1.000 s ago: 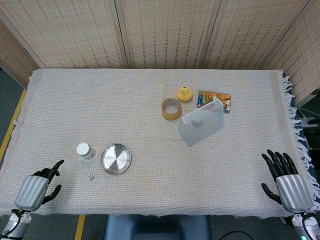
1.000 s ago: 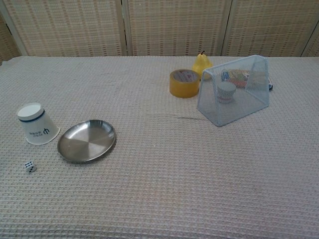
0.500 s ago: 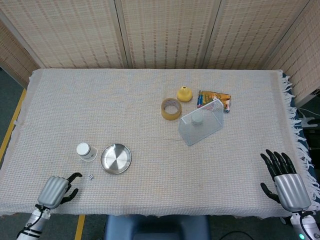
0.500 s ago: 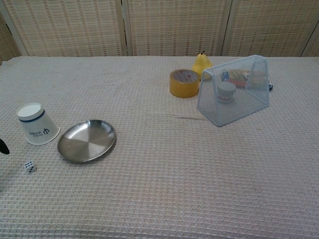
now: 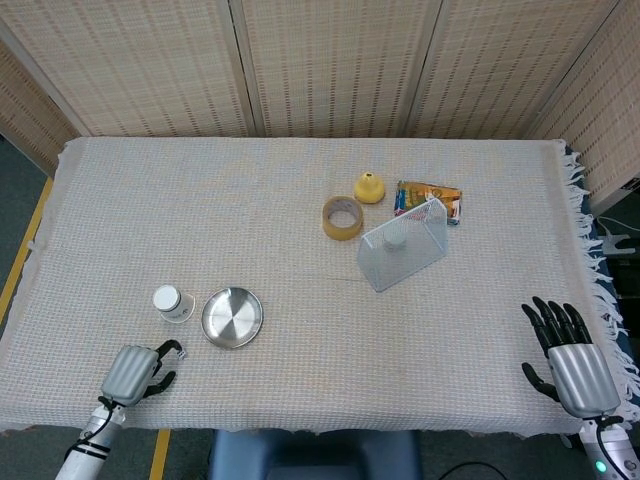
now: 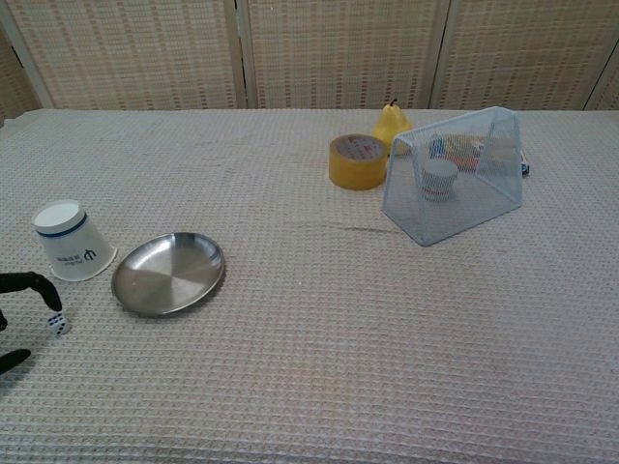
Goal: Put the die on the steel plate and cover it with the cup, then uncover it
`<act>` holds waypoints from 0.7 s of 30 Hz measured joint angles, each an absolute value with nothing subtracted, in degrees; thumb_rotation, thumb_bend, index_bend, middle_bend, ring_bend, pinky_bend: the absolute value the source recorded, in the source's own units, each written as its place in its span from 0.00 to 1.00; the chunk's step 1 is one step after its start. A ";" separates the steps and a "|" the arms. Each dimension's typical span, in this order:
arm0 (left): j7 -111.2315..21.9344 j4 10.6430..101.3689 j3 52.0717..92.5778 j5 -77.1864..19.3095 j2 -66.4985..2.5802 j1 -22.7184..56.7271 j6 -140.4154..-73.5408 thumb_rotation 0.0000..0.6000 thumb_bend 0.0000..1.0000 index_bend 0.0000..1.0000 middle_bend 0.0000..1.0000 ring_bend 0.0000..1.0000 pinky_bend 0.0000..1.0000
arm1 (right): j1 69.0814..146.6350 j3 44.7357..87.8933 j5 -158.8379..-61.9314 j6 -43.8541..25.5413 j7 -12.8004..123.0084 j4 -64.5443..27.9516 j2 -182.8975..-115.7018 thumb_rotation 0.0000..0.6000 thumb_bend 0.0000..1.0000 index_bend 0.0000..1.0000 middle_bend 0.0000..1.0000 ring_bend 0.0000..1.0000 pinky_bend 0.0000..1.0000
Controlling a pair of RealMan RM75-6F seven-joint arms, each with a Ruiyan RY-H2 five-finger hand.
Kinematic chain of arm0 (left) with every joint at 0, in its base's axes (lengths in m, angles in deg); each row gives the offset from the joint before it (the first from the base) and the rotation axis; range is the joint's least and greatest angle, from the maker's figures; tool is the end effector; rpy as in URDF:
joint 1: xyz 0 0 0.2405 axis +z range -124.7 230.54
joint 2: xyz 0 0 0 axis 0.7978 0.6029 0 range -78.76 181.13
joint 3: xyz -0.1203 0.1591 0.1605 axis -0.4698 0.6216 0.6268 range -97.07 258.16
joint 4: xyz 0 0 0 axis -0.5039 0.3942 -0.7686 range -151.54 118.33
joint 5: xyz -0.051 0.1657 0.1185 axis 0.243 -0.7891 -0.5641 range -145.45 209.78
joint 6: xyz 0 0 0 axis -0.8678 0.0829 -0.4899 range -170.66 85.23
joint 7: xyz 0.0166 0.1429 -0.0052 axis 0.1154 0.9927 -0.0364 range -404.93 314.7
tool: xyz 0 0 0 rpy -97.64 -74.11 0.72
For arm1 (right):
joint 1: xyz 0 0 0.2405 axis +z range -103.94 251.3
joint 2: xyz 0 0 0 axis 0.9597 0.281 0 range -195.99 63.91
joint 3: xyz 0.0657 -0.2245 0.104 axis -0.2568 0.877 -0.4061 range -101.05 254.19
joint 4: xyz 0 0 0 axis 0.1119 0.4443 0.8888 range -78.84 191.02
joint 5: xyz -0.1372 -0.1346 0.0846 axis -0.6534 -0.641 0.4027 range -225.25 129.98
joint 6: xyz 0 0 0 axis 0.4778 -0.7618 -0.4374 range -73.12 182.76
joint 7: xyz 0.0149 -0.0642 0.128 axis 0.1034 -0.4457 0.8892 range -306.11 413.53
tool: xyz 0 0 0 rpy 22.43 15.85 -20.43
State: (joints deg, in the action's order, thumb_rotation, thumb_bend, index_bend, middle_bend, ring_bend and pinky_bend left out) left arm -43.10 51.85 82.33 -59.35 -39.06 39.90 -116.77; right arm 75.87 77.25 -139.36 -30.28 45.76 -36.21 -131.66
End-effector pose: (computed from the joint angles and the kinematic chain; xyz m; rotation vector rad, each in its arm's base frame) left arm -0.3048 0.2050 0.0014 -1.7281 -0.9432 -0.8760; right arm -0.3078 -0.1526 0.1370 1.5179 -0.8453 0.8029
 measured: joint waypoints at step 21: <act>-42.72 46.84 81.60 -58.58 -42.09 37.37 -116.32 1.00 0.30 0.41 1.00 1.00 1.00 | 76.31 76.76 -137.60 -29.03 45.38 -36.13 -131.75 1.00 0.20 0.00 0.00 0.00 0.00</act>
State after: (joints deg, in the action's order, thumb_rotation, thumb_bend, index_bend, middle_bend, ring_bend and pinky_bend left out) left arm -42.72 46.84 81.60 -58.58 -42.09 37.37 -116.32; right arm 76.31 76.76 -137.60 -29.03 45.38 -36.13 -131.75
